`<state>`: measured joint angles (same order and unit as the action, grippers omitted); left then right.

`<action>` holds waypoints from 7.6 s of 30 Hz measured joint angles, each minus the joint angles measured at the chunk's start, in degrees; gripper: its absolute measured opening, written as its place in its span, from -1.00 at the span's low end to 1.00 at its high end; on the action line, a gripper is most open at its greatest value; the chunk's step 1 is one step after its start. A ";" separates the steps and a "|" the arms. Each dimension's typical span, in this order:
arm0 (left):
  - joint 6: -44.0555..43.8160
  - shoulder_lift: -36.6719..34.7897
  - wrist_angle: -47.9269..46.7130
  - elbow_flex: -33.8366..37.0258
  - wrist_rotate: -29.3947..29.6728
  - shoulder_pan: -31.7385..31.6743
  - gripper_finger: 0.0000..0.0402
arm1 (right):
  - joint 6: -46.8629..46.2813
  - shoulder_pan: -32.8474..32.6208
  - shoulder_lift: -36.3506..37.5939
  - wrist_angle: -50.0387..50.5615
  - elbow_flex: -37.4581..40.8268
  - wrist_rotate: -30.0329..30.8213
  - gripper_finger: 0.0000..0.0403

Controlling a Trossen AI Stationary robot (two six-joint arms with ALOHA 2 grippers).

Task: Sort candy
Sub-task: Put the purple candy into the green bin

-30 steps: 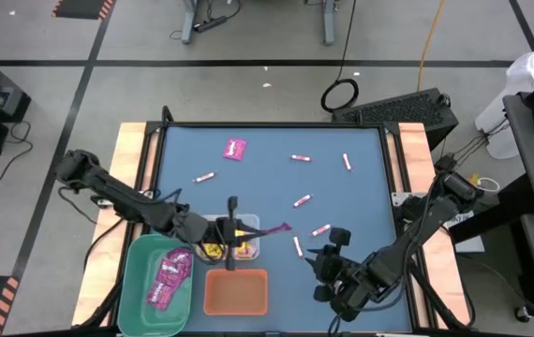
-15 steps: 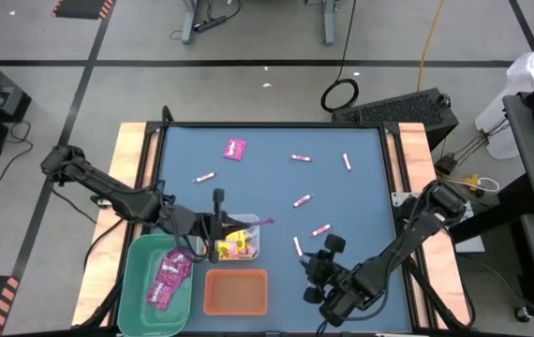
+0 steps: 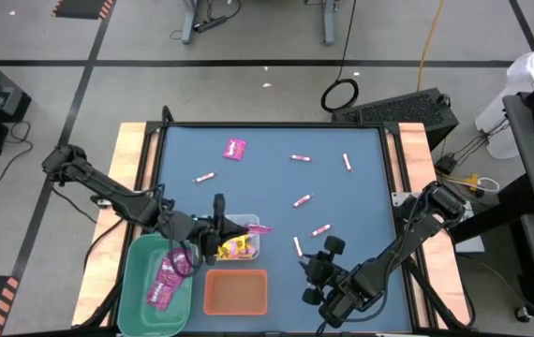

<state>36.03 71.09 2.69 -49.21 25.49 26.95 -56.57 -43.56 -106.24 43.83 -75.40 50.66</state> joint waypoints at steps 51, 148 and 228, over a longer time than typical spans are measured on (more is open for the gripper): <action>-51.76 -13.81 -21.56 -0.94 -10.81 18.01 -0.98 | 18.00 3.56 0.00 -4.65 0.00 1.49 -0.54; -64.20 -5.09 -46.11 -0.87 20.61 -17.56 -0.40 | 76.61 63.89 -0.06 -38.48 0.02 -51.61 -0.50; -33.13 -8.79 -26.33 13.09 0.52 -35.63 -0.54 | 45.09 56.10 -21.28 -9.42 -29.18 -35.83 -1.00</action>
<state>2.90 62.30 -23.65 -36.12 26.01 -8.68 -11.47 12.54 -127.51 34.41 -104.57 14.83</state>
